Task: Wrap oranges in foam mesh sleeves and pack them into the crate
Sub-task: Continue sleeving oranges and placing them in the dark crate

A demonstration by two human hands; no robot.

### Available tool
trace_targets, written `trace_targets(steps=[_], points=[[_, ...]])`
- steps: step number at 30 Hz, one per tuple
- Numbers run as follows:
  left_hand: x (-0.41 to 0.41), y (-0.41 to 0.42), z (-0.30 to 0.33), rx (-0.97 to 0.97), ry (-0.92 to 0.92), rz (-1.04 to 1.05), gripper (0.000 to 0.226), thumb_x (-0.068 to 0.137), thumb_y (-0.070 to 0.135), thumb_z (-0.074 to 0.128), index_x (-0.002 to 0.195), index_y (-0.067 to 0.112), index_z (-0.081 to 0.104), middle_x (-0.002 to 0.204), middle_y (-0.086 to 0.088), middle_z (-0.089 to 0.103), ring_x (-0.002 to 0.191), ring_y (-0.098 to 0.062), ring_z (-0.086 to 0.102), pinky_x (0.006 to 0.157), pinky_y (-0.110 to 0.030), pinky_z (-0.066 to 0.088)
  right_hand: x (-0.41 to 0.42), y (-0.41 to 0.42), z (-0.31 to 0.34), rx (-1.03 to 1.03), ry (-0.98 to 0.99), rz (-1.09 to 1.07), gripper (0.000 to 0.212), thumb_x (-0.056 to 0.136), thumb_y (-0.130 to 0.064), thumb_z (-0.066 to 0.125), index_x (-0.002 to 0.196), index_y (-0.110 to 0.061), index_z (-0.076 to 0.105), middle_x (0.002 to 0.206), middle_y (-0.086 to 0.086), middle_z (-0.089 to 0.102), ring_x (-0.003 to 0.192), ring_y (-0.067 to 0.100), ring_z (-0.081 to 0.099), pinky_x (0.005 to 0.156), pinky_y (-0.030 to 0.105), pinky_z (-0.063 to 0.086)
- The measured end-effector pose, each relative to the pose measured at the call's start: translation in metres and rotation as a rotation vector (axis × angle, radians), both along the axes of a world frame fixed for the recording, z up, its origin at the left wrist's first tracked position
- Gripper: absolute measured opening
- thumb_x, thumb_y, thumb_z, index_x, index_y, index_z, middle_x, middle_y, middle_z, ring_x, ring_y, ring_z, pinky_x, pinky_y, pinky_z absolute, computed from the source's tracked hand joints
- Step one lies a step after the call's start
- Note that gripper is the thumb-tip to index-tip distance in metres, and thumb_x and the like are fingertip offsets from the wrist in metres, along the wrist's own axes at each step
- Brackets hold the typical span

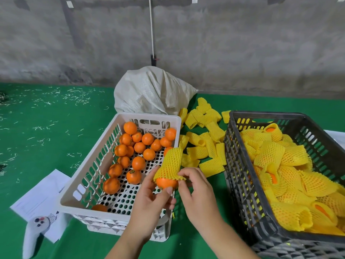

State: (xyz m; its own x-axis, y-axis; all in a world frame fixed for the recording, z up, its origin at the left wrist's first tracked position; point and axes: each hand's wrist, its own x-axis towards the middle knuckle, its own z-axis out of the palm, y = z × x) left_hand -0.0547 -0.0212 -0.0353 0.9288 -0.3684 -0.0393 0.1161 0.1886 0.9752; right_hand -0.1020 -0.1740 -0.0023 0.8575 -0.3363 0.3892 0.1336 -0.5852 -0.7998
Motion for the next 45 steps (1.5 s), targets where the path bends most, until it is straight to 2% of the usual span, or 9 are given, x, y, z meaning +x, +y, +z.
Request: trace_targets(steps=[7, 11, 14, 17, 20, 23, 28, 36, 45], points=[[0.008, -0.008, 0.003, -0.062, 0.106, 0.158, 0.036, 0.096, 0.008, 0.072, 0.127, 0.023, 0.064, 0.101, -0.008, 0.076, 0.083, -0.024, 0.069, 0.067, -0.033, 0.058, -0.009, 0.015, 0.01, -0.286, -0.057, 0.157, 0.012, 0.093, -0.016, 0.063, 0.105, -0.016, 0.064, 0.109, -0.008, 0.056, 0.098, 0.011, 0.057, 0.078, 0.029, 0.052], [0.006, -0.008, 0.004, 0.051, 0.022, 0.149, 0.037, 0.074, 0.027, 0.073, 0.107, 0.037, 0.061, 0.098, -0.008, 0.07, 0.083, -0.019, 0.066, 0.074, -0.039, 0.056, -0.008, 0.017, 0.006, -0.195, -0.007, 0.108, 0.02, 0.088, -0.014, 0.064, 0.103, -0.021, 0.053, 0.107, -0.01, 0.042, 0.102, 0.012, 0.049, 0.082, 0.03, 0.048], [0.008, -0.004, 0.006, 0.062, 0.031, -0.014, 0.059, 0.078, 0.024, 0.066, 0.128, 0.051, 0.053, 0.099, 0.011, 0.072, 0.084, -0.018, 0.067, 0.077, -0.039, 0.057, -0.008, 0.015, 0.005, -0.206, -0.025, 0.097, 0.015, 0.088, -0.021, 0.055, 0.101, -0.025, 0.052, 0.106, -0.012, 0.039, 0.103, 0.009, 0.046, 0.081, 0.026, 0.045], [0.009, 0.003, 0.009, 0.035, 0.03, -0.17, 0.069, 0.087, 0.016, 0.067, 0.147, 0.045, 0.05, 0.111, -0.023, 0.066, 0.091, -0.03, 0.06, 0.084, -0.049, 0.049, -0.009, 0.013, 0.007, -0.202, -0.058, 0.094, 0.019, 0.087, -0.016, 0.057, 0.102, -0.027, 0.053, 0.113, -0.011, 0.037, 0.112, 0.009, 0.043, 0.086, 0.018, 0.043], [0.003, 0.002, 0.011, 0.03, -0.025, -0.155, 0.059, 0.089, 0.026, 0.077, 0.142, 0.04, 0.055, 0.111, -0.02, 0.068, 0.091, -0.026, 0.067, 0.079, -0.038, 0.057, -0.007, 0.007, 0.008, -0.189, -0.089, 0.116, 0.034, 0.089, -0.007, 0.064, 0.114, -0.028, 0.056, 0.124, -0.009, 0.04, 0.121, 0.006, 0.043, 0.09, 0.006, 0.042], [0.0, 0.0, 0.01, 0.023, -0.032, -0.068, 0.058, 0.082, 0.038, 0.084, 0.135, 0.038, 0.058, 0.103, -0.008, 0.071, 0.085, -0.024, 0.068, 0.073, -0.038, 0.058, -0.005, 0.0, 0.008, -0.11, -0.054, 0.114, 0.044, 0.093, -0.009, 0.06, 0.132, -0.027, 0.055, 0.13, -0.014, 0.043, 0.126, 0.009, 0.047, 0.097, 0.022, 0.049], [-0.002, -0.001, 0.008, 0.032, -0.037, -0.045, 0.048, 0.076, 0.048, 0.082, 0.12, 0.042, 0.063, 0.088, -0.003, 0.07, 0.075, -0.018, 0.063, 0.069, -0.03, 0.056, -0.003, -0.004, 0.003, 0.029, 0.056, 0.062, 0.037, 0.092, -0.008, 0.061, 0.125, -0.023, 0.064, 0.116, -0.016, 0.055, 0.105, 0.007, 0.059, 0.082, 0.036, 0.057], [0.001, -0.006, 0.007, 0.087, -0.053, 0.059, 0.042, 0.08, 0.044, 0.076, 0.118, 0.042, 0.058, 0.1, -0.002, 0.071, 0.092, -0.027, 0.071, 0.076, -0.042, 0.06, -0.015, 0.011, 0.007, -0.165, -0.137, 0.085, 0.023, 0.087, -0.015, 0.056, 0.107, -0.021, 0.064, 0.106, -0.012, 0.055, 0.09, -0.003, 0.054, 0.073, 0.015, 0.047], [-0.004, -0.001, 0.006, 0.168, -0.198, 0.034, 0.067, 0.084, 0.017, 0.086, 0.127, 0.049, 0.046, 0.112, 0.016, 0.071, 0.092, -0.008, 0.073, 0.069, -0.019, 0.059, -0.018, 0.008, 0.01, 0.333, 0.426, 0.383, 0.097, 0.085, -0.035, 0.066, 0.147, -0.07, 0.0, 0.145, -0.038, 0.031, 0.121, -0.014, 0.046, 0.095, 0.023, 0.048]])
